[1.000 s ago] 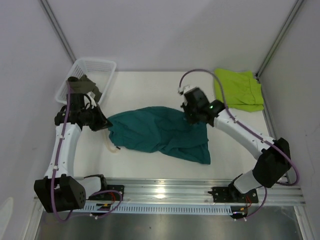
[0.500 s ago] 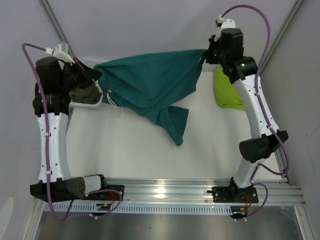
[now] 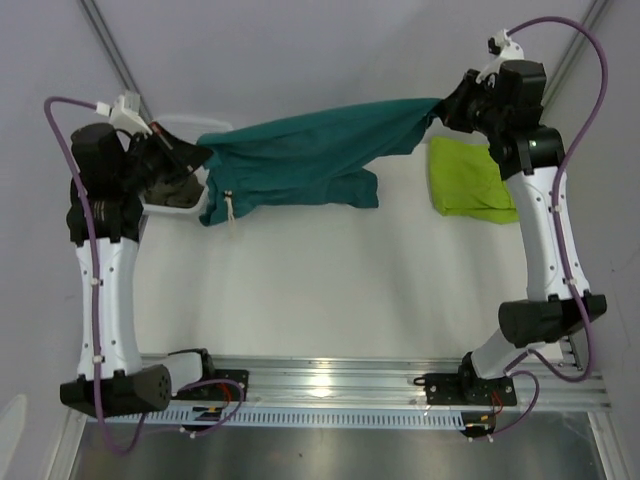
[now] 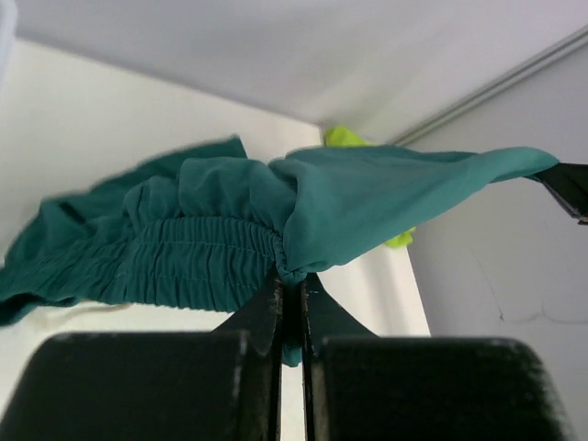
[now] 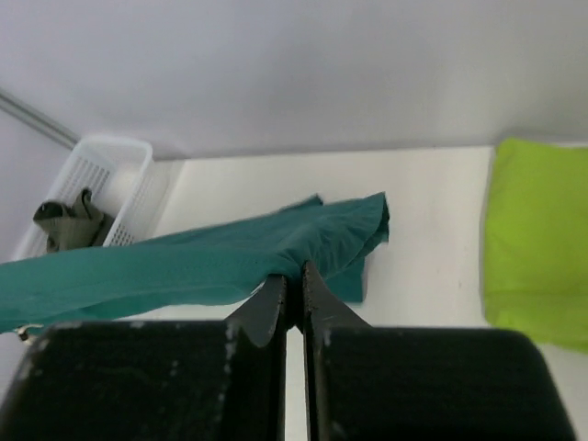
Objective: Fold and stack the shorts
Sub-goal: Flatten the shorts out, then fold the shorts
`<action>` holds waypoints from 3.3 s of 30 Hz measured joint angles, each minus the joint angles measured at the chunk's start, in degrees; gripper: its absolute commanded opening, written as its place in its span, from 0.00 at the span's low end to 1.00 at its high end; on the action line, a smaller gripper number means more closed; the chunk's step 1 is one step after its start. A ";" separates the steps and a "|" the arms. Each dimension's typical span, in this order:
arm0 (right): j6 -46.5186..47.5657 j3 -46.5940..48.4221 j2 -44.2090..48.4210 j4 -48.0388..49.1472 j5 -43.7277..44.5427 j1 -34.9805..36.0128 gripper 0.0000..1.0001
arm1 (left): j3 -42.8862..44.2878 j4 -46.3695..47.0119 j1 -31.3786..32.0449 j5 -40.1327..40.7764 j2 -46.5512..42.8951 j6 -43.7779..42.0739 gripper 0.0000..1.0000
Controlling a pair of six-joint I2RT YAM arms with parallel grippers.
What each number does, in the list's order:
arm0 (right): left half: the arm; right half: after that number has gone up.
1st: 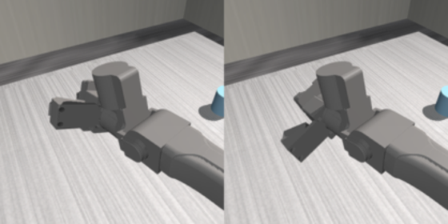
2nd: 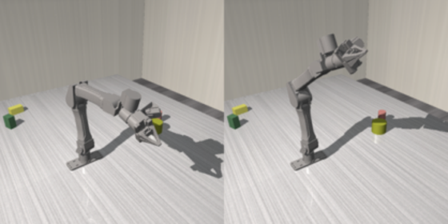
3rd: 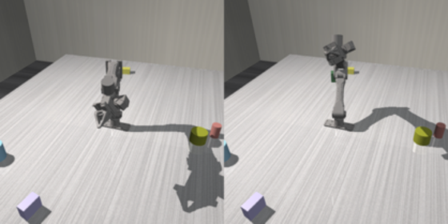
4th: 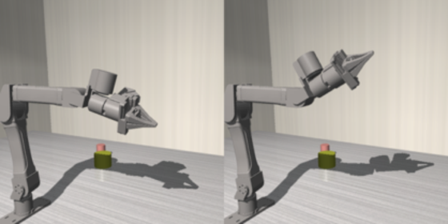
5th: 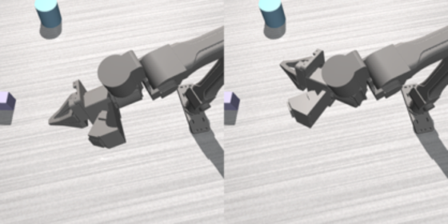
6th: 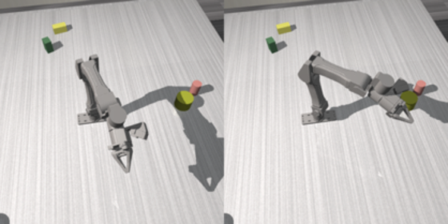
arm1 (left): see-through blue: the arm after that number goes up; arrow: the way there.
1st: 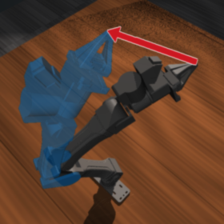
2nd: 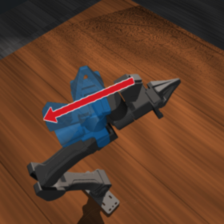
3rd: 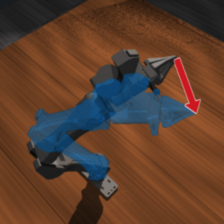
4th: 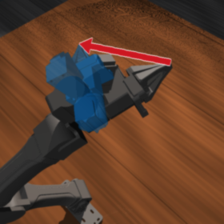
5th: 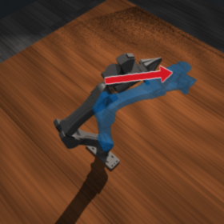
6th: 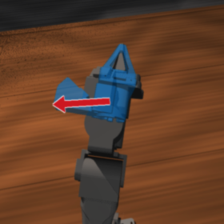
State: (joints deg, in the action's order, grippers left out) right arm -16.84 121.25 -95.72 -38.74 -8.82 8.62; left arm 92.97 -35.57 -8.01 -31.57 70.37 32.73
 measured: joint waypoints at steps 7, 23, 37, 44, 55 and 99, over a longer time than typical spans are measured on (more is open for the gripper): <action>2.84 -8.61 17.97 0.17 1.51 5.33 0.00 | -8.98 -1.09 3.69 -0.44 -16.70 0.28 0.01; 10.58 -15.39 43.21 14.47 10.95 11.61 0.00 | -10.21 7.85 4.15 1.40 -38.51 2.03 0.01; 8.87 -1.46 4.61 15.30 12.15 8.41 0.00 | -9.44 13.60 4.13 6.45 -5.73 5.25 0.00; 2.69 18.43 -9.09 14.99 6.10 1.44 0.00 | 10.01 16.33 4.13 5.46 8.68 6.34 0.01; -4.15 -35.69 20.76 24.22 -3.34 -0.81 0.00 | -38.97 32.83 4.55 2.25 -19.78 6.27 0.01; -4.70 -67.89 65.96 -3.69 19.39 -1.62 0.00 | -74.27 -0.33 33.40 6.75 -65.40 19.32 0.01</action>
State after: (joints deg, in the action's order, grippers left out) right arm -21.54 53.36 -29.76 -42.44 10.57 7.01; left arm 18.70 -35.90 25.39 -24.82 4.97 52.05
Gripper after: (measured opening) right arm 0.036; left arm 0.030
